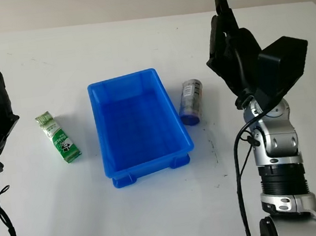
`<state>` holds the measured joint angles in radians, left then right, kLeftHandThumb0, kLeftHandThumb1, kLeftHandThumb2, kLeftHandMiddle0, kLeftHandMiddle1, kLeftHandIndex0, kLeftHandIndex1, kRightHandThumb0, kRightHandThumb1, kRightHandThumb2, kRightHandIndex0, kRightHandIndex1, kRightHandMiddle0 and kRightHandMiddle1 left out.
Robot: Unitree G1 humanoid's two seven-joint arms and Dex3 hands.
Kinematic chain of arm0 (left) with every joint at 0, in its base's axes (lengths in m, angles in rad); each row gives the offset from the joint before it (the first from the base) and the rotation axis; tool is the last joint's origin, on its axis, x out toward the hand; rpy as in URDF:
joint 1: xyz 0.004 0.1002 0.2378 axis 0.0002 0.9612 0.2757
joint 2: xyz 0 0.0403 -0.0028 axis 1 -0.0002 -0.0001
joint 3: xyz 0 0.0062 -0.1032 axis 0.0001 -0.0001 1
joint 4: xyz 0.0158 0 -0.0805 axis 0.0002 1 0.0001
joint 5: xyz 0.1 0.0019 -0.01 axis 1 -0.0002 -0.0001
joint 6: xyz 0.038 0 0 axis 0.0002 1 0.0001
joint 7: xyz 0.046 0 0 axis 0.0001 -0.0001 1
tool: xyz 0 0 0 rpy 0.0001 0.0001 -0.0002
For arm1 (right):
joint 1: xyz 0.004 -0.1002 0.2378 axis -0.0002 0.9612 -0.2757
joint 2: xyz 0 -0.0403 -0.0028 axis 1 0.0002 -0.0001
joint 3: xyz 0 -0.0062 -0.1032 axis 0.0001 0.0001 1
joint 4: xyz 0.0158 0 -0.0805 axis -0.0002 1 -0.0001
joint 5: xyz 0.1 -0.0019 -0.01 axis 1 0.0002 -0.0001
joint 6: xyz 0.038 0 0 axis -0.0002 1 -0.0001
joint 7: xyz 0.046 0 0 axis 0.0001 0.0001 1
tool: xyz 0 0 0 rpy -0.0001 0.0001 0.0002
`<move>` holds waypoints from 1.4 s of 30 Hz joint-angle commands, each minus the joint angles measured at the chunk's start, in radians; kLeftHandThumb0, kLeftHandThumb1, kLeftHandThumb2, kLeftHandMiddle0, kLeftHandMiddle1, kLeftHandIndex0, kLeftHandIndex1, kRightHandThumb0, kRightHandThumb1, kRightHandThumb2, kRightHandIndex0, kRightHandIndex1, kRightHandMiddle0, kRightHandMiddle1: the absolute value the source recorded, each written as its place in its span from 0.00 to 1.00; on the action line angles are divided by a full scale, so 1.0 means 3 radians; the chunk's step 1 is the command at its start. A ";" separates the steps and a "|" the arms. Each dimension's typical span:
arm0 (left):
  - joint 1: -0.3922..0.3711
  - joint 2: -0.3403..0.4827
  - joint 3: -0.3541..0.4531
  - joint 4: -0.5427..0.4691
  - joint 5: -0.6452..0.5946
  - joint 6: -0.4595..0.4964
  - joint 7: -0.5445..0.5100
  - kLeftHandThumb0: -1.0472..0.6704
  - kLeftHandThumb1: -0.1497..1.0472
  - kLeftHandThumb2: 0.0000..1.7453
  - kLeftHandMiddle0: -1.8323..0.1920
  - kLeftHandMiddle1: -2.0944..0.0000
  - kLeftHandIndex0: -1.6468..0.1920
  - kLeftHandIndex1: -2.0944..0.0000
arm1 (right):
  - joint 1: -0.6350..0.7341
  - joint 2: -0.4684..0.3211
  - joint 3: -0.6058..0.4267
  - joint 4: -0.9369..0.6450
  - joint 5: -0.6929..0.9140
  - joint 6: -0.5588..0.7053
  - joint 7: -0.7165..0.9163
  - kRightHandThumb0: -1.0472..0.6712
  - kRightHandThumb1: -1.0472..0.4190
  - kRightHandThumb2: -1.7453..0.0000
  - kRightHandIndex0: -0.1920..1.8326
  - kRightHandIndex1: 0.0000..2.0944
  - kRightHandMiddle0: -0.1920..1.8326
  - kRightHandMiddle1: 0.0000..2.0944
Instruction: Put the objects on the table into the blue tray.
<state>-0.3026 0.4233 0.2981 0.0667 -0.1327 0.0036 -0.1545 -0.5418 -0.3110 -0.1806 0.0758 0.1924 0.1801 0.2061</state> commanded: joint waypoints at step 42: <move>-0.0199 -0.0041 -0.0079 0.0096 0.0063 -0.0008 0.0007 0.10 1.00 0.41 1.00 1.00 1.00 1.00 | -0.1906 -0.1948 0.1700 0.1912 -0.2855 -0.2617 0.0897 0.17 0.30 0.97 0.17 0.05 0.20 0.05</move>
<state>-0.3505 0.4004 0.2733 0.1020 -0.1169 0.0018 -0.1501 -1.0817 -0.8658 0.3136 0.6331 -0.6385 -0.5757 0.4943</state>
